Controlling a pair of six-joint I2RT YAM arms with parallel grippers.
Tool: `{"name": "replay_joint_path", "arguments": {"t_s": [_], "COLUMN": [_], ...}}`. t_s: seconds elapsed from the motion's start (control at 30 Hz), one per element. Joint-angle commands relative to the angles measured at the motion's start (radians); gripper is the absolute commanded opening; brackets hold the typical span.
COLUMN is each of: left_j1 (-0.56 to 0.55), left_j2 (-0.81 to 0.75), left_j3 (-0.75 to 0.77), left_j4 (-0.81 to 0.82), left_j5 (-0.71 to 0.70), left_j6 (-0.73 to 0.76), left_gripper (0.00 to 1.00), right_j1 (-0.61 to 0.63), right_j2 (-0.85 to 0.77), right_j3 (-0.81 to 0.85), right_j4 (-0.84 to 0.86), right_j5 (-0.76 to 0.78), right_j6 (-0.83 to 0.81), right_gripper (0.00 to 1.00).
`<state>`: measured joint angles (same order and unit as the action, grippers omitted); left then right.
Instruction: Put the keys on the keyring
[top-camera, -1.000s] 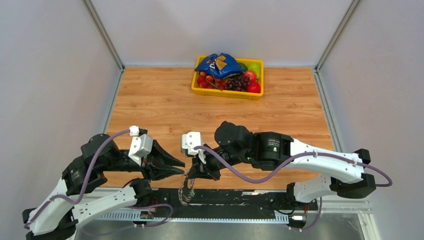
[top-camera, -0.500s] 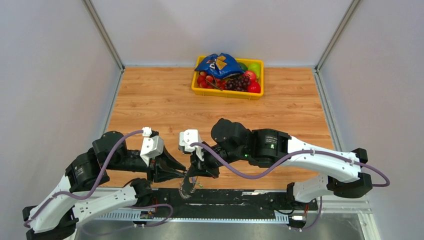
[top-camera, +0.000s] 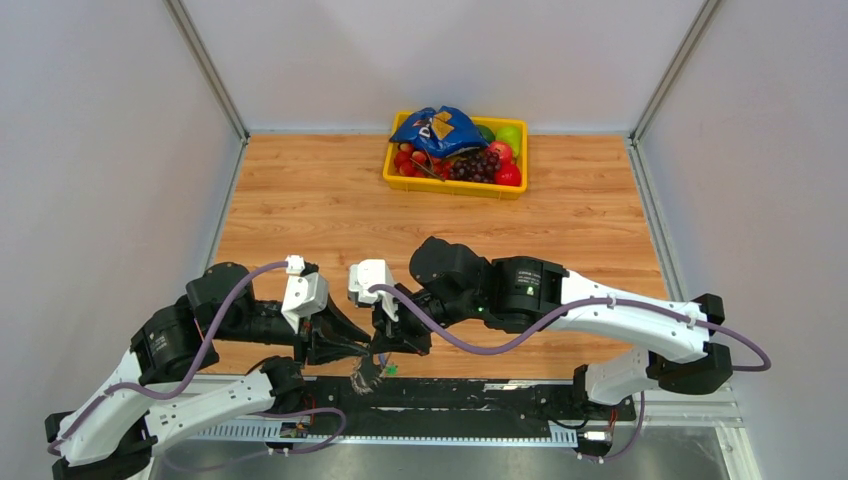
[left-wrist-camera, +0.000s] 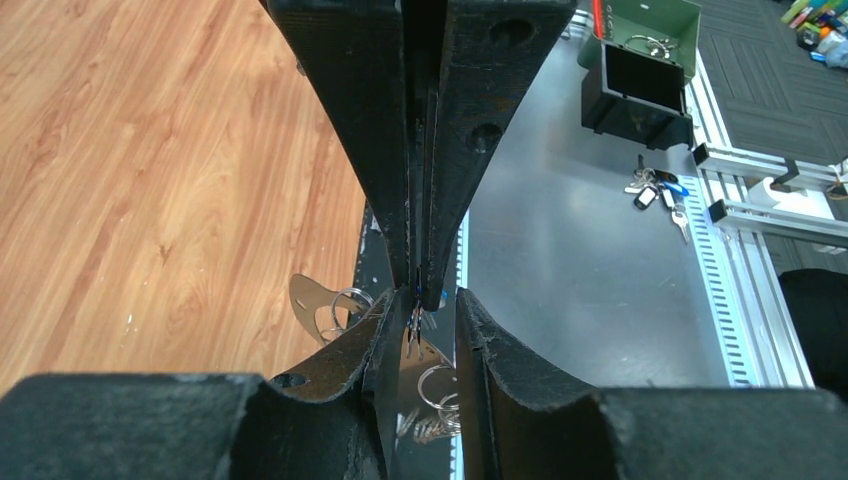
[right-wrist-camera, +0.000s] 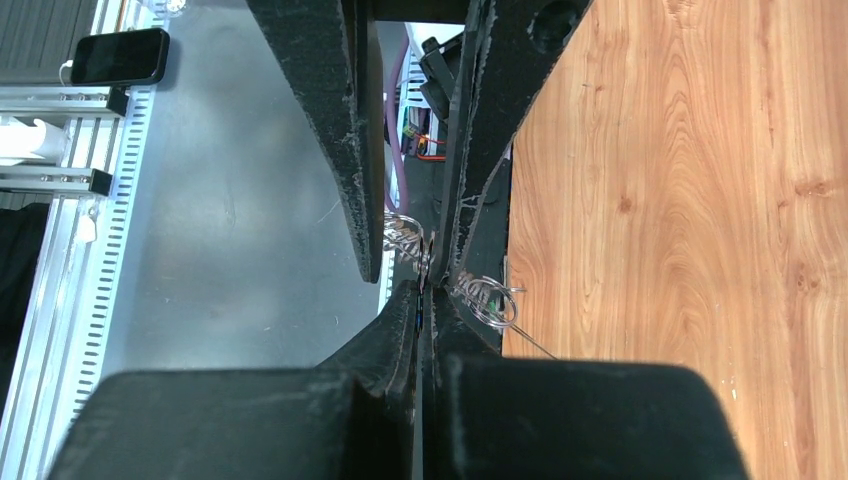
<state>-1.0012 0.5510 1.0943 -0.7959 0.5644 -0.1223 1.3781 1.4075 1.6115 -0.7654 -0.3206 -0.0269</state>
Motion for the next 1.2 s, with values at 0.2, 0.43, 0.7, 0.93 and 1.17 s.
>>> {"name": "replay_joint_path", "arguments": {"t_s": [0.2, 0.43, 0.7, 0.93, 1.17], "left_j1": [-0.002, -0.001, -0.001, -0.001, -0.001], "left_j2": [0.011, 0.017, 0.006, -0.031, -0.068], "left_j3": [0.02, 0.027, 0.008, -0.02, -0.038], "left_j4": [-0.031, -0.037, 0.01, 0.117, 0.216], "left_j5": [-0.006, -0.017, -0.031, -0.045, -0.001], "left_j6": [0.036, 0.042, 0.035, 0.017, 0.003], "left_gripper": [0.31, 0.12, 0.0, 0.0, 0.0], "right_j1": [-0.005, -0.005, -0.005, -0.005, -0.005], "right_j2": [-0.005, -0.002, -0.007, -0.103, -0.202], "right_j3": [0.072, 0.073, 0.048, -0.026, -0.096], "right_j4": [0.039, 0.039, 0.039, 0.107, 0.19], "right_j5": [-0.015, -0.018, 0.0, 0.052, 0.119], "right_j6": [0.015, 0.014, 0.008, 0.02, 0.021], "right_gripper": [0.0, 0.0, 0.01, 0.25, 0.32]}}
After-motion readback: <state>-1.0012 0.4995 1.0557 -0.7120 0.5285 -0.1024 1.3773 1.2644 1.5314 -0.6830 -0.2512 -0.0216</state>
